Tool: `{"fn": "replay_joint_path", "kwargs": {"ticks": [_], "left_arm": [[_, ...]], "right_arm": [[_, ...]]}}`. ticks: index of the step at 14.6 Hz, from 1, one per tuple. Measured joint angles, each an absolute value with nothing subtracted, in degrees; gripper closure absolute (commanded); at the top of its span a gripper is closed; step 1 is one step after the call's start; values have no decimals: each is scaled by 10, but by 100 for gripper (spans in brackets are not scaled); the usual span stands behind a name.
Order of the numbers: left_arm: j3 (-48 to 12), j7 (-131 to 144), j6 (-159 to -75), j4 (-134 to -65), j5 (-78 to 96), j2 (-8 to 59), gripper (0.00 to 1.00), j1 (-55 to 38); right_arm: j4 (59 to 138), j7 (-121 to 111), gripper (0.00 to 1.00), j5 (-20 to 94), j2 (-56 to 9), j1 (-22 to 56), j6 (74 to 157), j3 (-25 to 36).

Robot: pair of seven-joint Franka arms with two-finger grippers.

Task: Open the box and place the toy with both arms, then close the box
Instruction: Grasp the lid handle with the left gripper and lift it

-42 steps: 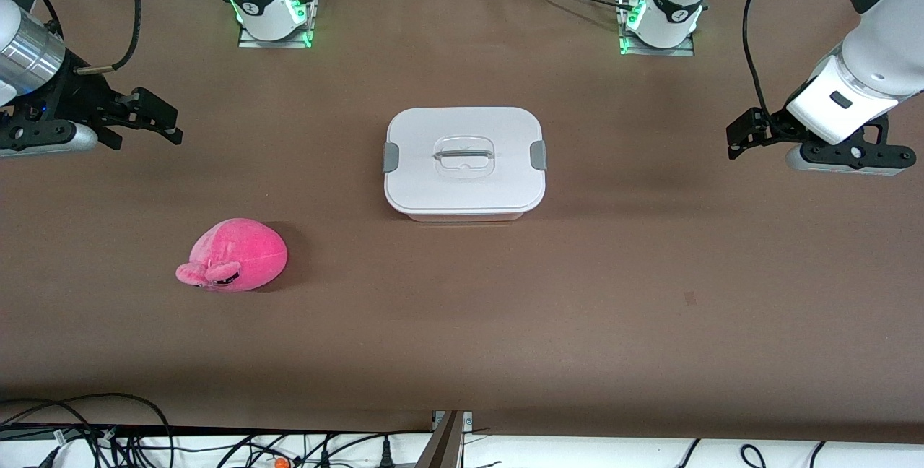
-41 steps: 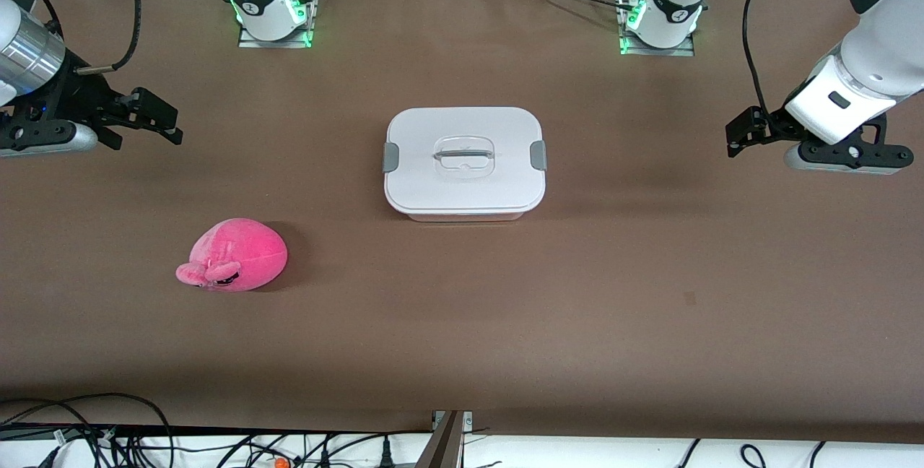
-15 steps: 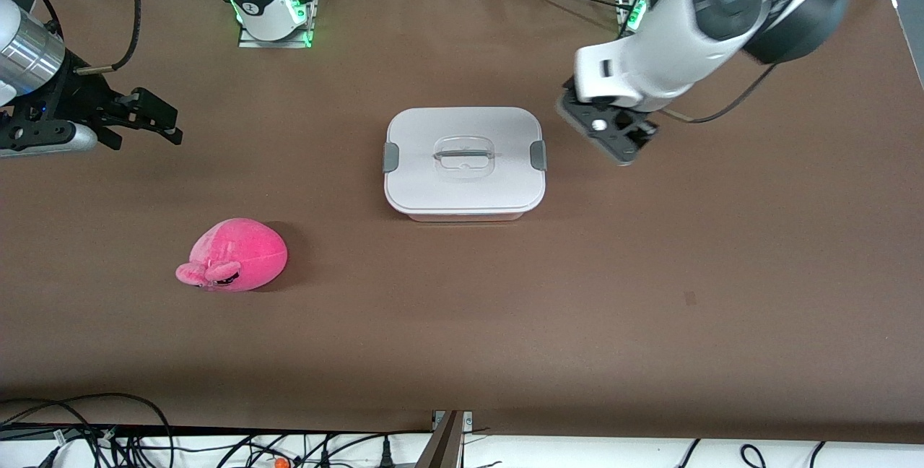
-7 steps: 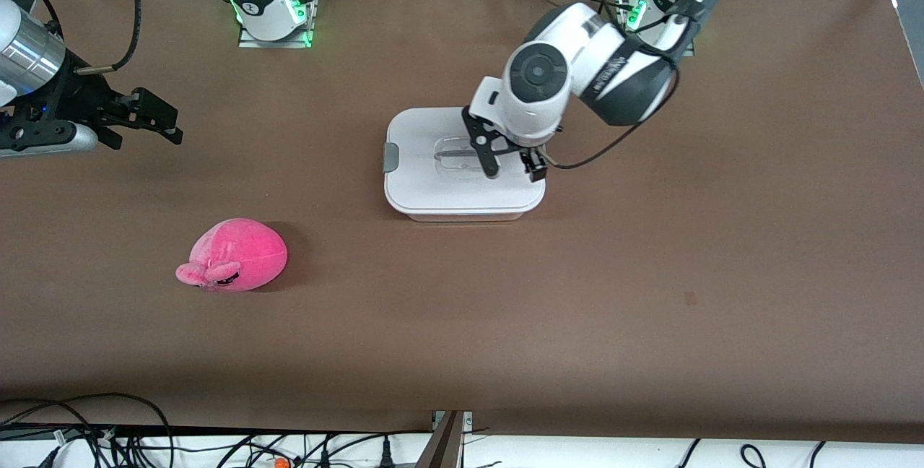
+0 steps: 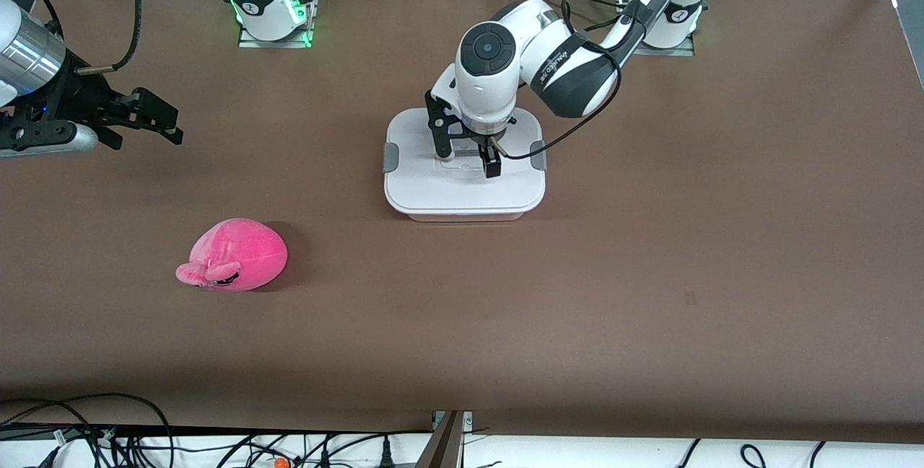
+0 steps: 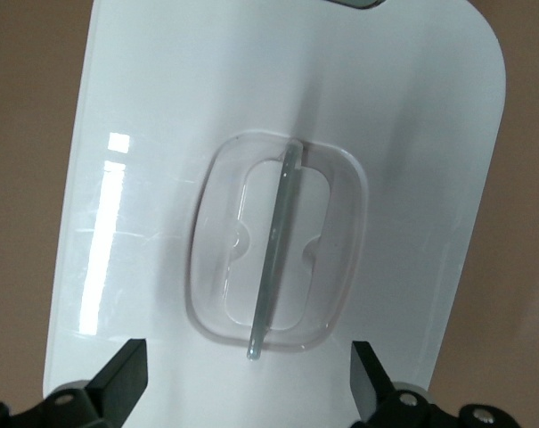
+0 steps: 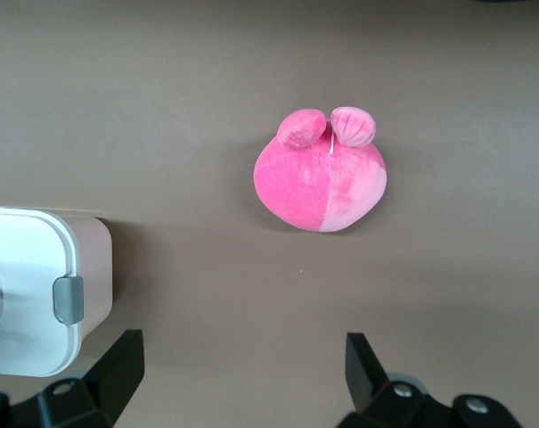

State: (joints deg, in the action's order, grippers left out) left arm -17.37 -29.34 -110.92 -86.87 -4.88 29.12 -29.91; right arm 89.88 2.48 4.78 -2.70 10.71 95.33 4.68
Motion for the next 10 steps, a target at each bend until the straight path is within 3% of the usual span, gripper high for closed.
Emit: {"fn": "replay_joint_path", "kwargs": {"ticks": [3,4,5,7,10], "left_arm": [[-174,-298,-1151,-871,-49,297,2,-306],[-174,-299,-1173,-872,-49,306,40,-310],[-174,-302,-1178,-873,-49,311,68,-312],[-174,-326,-1180,-873,-49,321,99,-312],[-174,-344,-1180,-873,-49,328,100,-313]], "right_arm": [[899,25,0,48,-27,107,953,47],[899,25,0,48,-27,107,952,47],[899,25,0,48,-27,107,949,47],[899,25,0,48,-27,107,941,47],[899,25,0,48,-27,107,938,47]]}}
